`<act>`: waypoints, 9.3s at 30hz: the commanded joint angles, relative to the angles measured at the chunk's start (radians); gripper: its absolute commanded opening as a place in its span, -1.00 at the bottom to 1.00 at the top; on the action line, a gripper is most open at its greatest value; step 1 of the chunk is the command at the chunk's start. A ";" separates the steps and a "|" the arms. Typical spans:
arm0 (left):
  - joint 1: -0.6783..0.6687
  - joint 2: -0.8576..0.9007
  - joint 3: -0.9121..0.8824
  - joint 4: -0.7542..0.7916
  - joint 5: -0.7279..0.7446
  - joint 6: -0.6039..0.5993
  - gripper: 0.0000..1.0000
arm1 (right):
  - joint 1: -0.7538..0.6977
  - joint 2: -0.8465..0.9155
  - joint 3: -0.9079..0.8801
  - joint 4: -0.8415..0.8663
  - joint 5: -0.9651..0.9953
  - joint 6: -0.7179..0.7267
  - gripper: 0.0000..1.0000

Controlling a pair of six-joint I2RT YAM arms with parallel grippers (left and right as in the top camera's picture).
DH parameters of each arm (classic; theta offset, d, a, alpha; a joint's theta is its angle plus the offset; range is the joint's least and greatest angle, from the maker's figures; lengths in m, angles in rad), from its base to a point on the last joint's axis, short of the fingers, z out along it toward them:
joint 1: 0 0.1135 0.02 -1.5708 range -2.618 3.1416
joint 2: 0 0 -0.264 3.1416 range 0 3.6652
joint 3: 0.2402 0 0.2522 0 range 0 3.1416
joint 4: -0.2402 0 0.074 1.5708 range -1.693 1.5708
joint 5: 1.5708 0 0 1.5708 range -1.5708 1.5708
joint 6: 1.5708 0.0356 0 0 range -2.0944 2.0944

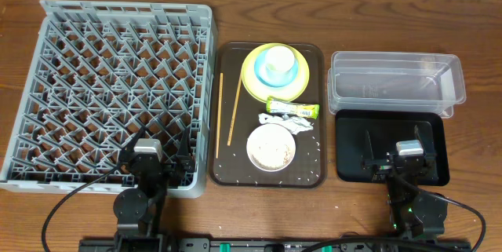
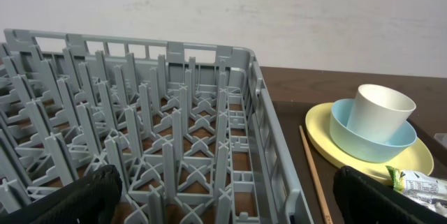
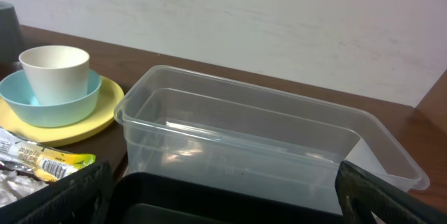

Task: Sort waste into correct bins and load items into the dishwasher

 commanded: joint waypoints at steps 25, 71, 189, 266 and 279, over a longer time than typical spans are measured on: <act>-0.003 0.011 -0.014 -0.037 0.016 0.002 0.96 | 0.007 -0.005 -0.002 -0.004 -0.003 -0.011 0.99; -0.003 0.011 0.031 0.005 0.062 0.006 0.96 | 0.007 -0.005 -0.002 -0.005 -0.003 -0.011 0.99; -0.494 1.670 1.036 -0.415 -0.231 -0.282 -0.66 | 0.007 -0.005 -0.002 -0.004 -0.003 -0.011 0.99; -0.494 1.804 1.009 -0.443 -0.188 -0.447 -0.85 | 0.007 -0.005 -0.002 -0.005 -0.003 -0.011 0.99; -0.494 1.801 1.022 -0.419 -0.197 -0.343 -0.17 | 0.007 -0.005 -0.002 -0.005 -0.003 -0.011 0.98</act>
